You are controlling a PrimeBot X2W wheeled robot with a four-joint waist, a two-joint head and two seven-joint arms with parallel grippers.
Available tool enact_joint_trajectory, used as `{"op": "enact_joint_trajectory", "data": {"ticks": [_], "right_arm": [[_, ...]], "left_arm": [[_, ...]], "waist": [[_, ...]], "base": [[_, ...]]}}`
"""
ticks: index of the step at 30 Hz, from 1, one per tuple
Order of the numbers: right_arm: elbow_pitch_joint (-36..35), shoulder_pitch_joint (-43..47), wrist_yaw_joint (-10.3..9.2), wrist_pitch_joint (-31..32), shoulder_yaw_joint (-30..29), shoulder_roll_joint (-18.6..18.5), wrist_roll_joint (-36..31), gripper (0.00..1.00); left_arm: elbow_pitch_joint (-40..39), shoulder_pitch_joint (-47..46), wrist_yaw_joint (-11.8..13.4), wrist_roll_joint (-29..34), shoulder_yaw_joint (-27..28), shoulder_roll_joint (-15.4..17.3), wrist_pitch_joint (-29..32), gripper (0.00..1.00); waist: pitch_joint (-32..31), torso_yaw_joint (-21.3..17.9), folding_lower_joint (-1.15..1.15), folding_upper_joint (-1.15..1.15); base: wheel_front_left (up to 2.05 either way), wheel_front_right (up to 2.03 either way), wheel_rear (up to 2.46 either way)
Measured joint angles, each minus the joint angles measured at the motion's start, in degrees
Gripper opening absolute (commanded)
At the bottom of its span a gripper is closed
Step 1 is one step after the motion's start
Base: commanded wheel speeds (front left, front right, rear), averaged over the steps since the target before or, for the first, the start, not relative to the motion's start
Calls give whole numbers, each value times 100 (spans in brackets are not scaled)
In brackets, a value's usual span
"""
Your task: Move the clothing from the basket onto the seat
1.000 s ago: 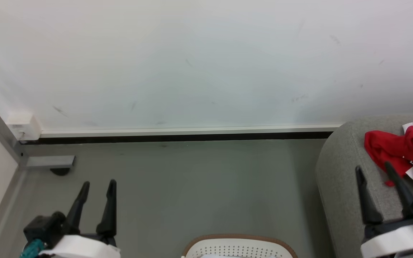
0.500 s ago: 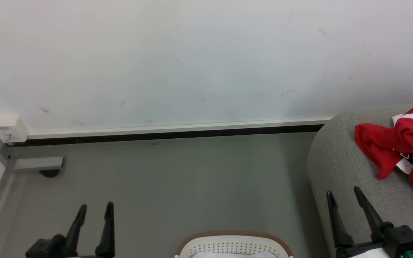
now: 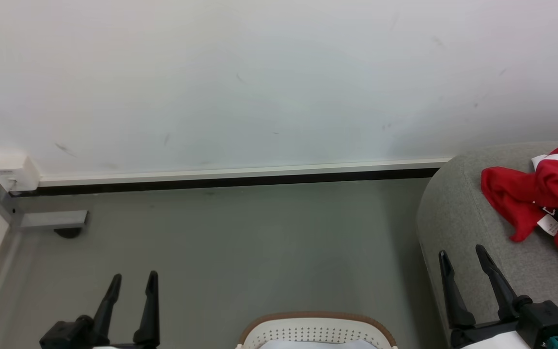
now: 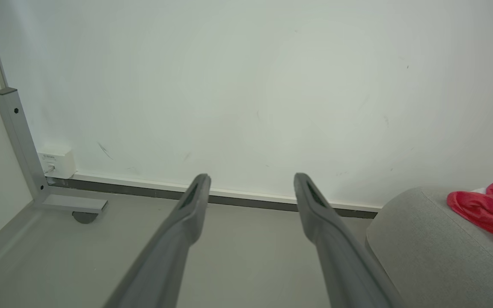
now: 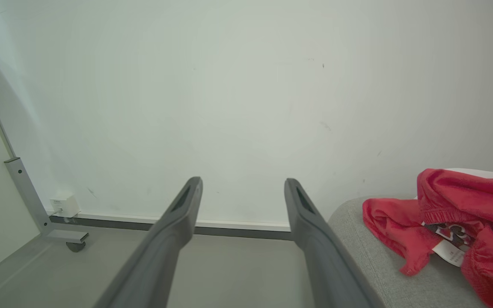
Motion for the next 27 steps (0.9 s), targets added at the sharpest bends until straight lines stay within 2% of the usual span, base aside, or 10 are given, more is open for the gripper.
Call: {"op": "enact_joint_trajectory", "data": {"ticks": [8, 9, 13, 27], "right_arm": [[-5, 13, 0, 0, 29, 9, 125, 100], [27, 27, 0, 2, 30, 9, 127, 0], [169, 168, 0, 29, 51, 12, 223, 0], [191, 154, 0, 318, -48, -66, 1753, 0]], "left_arm": [[3, -37, -15, -116, -136, 55, 0, 100], [43, -23, -16, -113, -141, 40, 0, 0], [223, 88, -16, -166, -151, -33, 48, 0], [215, 29, 35, -1574, -23, -49, 435, 0]], "waist": [[20, 13, 0, 0], [20, 14, 0, 0], [20, 16, 0, 0], [14, 42, 0, 0]], "base": [[0, 0, 0], [0, 0, 0], [0, 0, 0], [0, 0, 0]]}}
